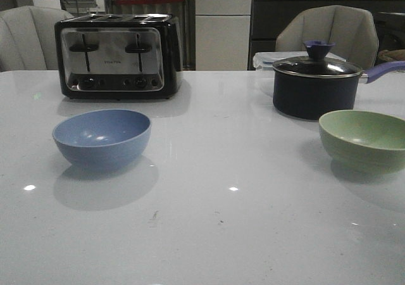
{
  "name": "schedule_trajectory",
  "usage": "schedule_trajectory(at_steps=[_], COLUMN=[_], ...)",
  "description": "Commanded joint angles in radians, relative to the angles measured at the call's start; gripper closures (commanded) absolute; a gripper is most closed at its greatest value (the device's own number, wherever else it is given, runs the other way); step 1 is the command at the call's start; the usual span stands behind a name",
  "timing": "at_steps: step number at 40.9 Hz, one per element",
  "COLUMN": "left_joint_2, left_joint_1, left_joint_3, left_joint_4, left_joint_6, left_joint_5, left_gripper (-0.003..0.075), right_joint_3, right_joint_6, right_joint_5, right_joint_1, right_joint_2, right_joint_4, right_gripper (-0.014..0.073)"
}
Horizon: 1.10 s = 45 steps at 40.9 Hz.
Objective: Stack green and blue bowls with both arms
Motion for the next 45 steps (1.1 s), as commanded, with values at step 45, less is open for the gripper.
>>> schedule_trajectory(at_steps=[45], left_joint_2=[0.011], left_joint_1=[-0.008], left_joint_3=[-0.03], left_joint_4=[-0.005], left_joint_6=[-0.009], left_joint_5=[-0.081], left_gripper=[0.036], right_joint_3=[-0.705], right_joint_6=[-0.116], right_joint_5=[0.028], right_joint_1=[-0.147], right_joint_2=[0.983], right_joint_4=[0.125], right_gripper=[0.0076])
